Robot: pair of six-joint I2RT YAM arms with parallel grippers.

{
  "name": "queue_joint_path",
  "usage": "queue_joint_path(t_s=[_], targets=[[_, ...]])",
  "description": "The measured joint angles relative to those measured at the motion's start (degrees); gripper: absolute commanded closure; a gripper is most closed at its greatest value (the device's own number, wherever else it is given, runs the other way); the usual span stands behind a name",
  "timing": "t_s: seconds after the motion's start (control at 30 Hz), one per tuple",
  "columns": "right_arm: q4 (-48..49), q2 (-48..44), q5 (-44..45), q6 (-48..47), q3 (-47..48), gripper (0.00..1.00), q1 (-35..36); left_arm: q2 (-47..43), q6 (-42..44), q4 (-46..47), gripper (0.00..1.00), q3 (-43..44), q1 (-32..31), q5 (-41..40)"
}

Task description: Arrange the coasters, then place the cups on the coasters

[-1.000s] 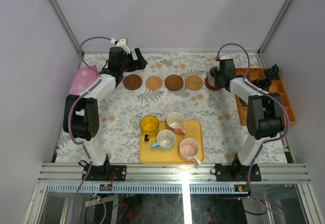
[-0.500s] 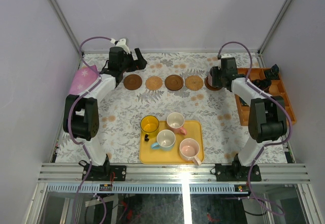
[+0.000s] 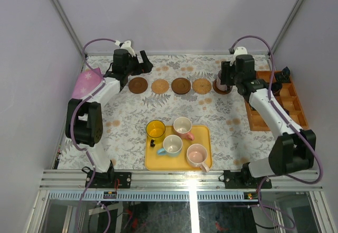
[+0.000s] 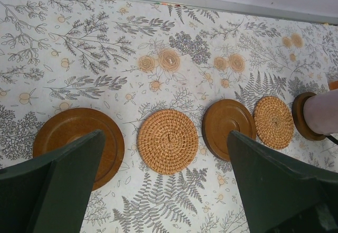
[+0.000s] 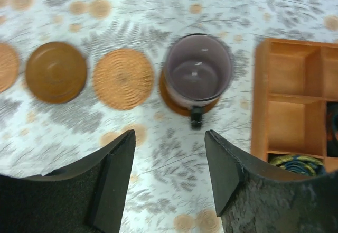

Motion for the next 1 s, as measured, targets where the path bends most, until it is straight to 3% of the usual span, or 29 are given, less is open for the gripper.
queue_joint_path(t_s=[0.13, 0.23, 0.47, 0.73, 1.0], targets=[[-3.63, -3.8, -4.55, -0.02, -0.46, 0.34, 4.92, -1.09, 0.07, -0.44, 0.0, -1.33, 0.0, 0.35], [-6.38, -4.96, -7.41, -0.04, -1.62, 0.14, 9.66, -2.05, 0.15, -0.9, 0.0, -2.29, 0.0, 0.79], [-12.68, -9.09, -14.47, 0.04, -10.32, 0.05, 17.33, -5.62, 0.33, -1.2, 0.0, -6.56, 0.0, 1.6], [-15.85, -15.54, -18.86, 0.13, -15.34, 0.02, 22.71, -9.97, 1.27, -1.29, 0.0, -10.23, 0.0, 1.88], [-15.87, -16.33, -20.37, 0.28, -18.49, 0.06, 28.3, -11.32, 1.49, -1.31, 0.0, -11.37, 0.0, 2.4]])
